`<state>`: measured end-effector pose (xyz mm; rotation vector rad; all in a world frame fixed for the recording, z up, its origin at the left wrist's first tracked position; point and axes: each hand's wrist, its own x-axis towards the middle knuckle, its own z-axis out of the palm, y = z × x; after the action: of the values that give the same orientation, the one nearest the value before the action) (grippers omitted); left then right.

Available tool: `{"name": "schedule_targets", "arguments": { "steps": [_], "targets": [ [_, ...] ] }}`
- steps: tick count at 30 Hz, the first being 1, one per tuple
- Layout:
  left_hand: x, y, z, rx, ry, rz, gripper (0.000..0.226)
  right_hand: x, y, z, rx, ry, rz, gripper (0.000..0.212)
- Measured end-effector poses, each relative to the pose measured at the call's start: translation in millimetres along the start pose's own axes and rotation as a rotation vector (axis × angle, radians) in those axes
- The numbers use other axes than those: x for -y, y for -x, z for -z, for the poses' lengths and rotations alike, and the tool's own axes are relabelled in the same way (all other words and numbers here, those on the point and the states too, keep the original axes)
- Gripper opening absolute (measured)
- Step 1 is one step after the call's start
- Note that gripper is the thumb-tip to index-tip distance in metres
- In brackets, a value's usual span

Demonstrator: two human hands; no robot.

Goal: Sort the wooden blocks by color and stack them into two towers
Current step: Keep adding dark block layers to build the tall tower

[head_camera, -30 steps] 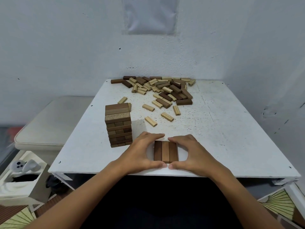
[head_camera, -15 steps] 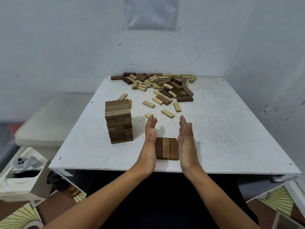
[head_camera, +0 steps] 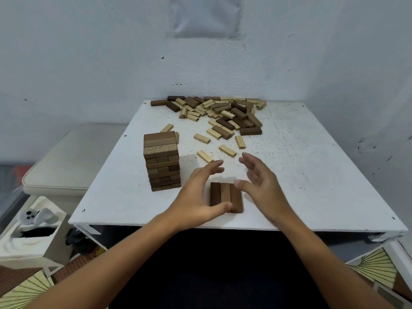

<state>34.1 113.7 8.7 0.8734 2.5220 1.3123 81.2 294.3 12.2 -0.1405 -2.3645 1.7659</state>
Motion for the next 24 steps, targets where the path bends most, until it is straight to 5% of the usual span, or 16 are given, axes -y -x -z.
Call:
{"name": "schedule_targets", "arguments": {
  "steps": [6,24],
  "targets": [
    [16.3,-7.5,19.0,0.150,-0.240,-0.024,0.107,-6.6,-6.1,32.1,0.390,0.468,-0.046,0.098],
    [21.0,-11.8,11.4,0.173,-0.218,-0.019,0.104,-17.5,-6.1,21.8,0.395,0.514,-0.049,0.111]
  ]
}}
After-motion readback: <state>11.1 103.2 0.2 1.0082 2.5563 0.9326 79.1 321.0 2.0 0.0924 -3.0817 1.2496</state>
